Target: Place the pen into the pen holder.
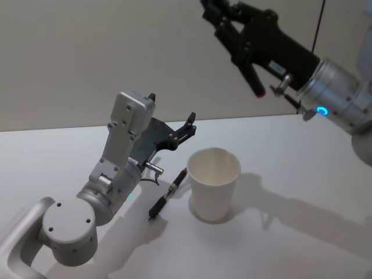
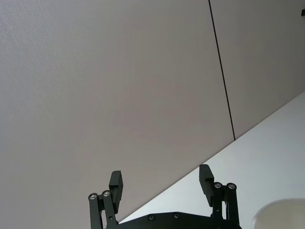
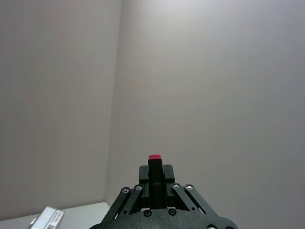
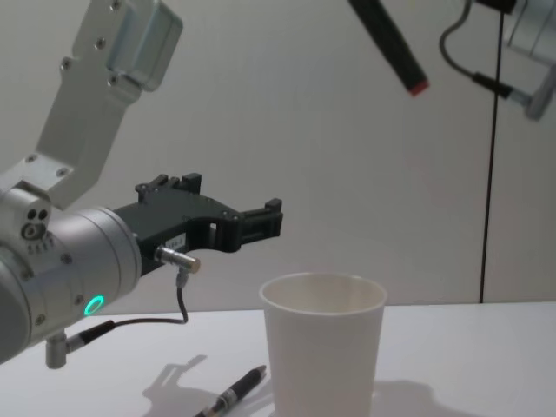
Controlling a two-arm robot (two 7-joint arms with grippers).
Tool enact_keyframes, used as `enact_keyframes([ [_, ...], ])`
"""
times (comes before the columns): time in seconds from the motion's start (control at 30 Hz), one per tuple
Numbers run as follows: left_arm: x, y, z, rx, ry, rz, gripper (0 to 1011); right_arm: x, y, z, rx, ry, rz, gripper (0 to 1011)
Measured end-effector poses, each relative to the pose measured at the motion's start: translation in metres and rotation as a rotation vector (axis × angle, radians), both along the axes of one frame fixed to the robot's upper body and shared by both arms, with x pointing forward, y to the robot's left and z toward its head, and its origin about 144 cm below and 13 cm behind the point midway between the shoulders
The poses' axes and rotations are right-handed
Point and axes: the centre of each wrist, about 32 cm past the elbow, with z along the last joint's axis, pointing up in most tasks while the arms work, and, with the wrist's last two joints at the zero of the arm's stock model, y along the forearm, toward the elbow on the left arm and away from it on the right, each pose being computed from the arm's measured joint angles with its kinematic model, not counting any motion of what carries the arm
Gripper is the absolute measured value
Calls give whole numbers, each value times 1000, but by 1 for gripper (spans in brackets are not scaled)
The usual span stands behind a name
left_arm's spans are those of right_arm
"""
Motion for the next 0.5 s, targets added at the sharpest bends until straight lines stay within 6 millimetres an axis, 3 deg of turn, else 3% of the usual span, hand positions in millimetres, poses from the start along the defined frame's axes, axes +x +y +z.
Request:
enact_keyframes([
  [0.5,0,0,0,0,0,0,1001,-3,5,-28,-51,20,96,167],
])
